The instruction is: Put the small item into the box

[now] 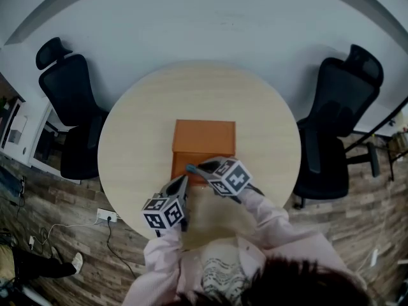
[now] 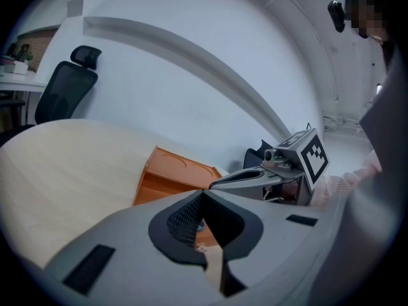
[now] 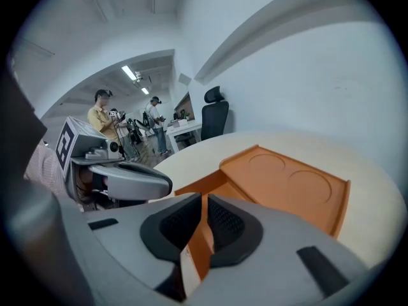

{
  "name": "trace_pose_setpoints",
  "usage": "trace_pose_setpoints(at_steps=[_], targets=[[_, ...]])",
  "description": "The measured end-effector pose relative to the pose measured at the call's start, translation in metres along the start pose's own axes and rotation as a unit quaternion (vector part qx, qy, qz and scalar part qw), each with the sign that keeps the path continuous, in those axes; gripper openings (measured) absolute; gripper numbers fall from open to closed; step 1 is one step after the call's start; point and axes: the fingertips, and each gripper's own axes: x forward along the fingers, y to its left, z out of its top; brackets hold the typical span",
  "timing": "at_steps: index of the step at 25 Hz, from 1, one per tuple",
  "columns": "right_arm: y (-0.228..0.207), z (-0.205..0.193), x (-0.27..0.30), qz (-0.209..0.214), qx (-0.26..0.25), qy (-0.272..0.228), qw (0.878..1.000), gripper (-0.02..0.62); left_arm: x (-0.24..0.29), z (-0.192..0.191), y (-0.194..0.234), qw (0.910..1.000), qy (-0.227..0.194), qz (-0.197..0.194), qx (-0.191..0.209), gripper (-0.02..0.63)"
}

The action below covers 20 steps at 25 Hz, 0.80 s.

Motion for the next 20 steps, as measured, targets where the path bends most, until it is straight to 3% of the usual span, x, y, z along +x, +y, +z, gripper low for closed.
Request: trace_pose_setpoints(at_steps=[4, 12, 20], targets=[[0.003, 0.017, -0.011, -0.003, 0.023, -0.060, 0.998, 0.004, 0.001, 0.007, -0.004, 0.9999, -0.013, -0.002, 0.011, 0.011], [0.010, 0.043, -0.027, 0.002, 0.059, -0.149, 0.987, 0.000, -0.001, 0.020, -0.010, 0.9985, -0.049, -0.004, 0.026, 0.011], [0.015, 0.061, -0.044, -0.003, 0.054, -0.201, 0.978, -0.002, -0.005, 0.036, -0.016, 0.9939, -0.084, -0.003, 0.072, 0.011]])
